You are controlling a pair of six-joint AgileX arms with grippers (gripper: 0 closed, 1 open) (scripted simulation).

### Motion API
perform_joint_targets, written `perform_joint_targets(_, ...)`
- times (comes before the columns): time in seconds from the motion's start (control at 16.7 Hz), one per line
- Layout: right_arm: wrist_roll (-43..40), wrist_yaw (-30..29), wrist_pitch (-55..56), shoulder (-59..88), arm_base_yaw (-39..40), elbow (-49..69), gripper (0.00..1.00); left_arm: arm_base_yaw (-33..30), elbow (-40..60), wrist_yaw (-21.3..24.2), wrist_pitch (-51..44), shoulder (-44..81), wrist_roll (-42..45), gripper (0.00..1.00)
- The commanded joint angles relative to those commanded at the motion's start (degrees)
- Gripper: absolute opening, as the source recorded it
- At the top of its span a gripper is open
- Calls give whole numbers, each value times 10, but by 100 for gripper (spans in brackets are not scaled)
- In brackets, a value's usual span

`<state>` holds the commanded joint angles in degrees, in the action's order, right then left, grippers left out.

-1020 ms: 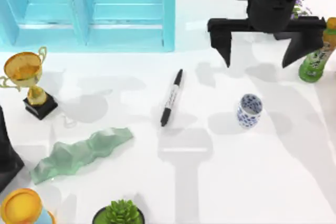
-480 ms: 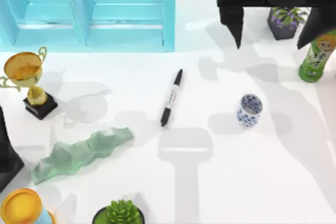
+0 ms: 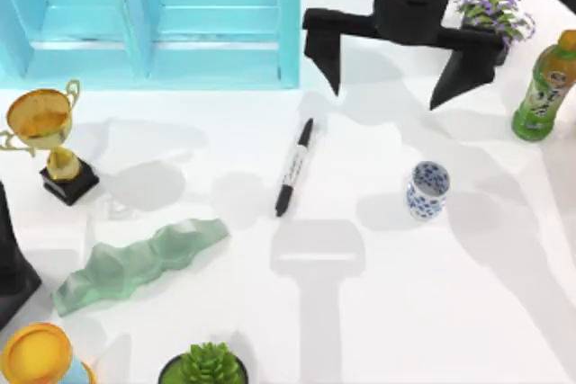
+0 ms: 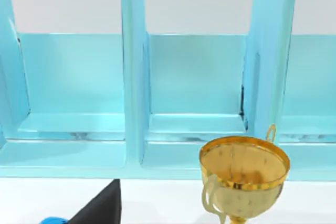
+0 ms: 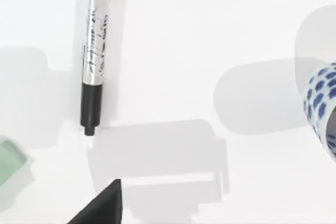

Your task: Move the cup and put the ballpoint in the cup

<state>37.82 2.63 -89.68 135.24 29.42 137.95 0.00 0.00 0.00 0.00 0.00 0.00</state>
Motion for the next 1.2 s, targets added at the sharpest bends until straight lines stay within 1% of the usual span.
perform_joint_targets(0.24,105,21,103,70,37,0,100,0,0,0,0,0,0,100)
perform_joint_targets(0.36,134,28,131,92,49,-1,100,0,0,0,0,0,0,100)
perform_joint_targets(0.78,138,29,145,99,50,-8,100,0,0,0,0,0,0,100)
perform_joint_targets(1.2,149,28,287,147,61,-98,100,0,0,0,0,0,0,100)
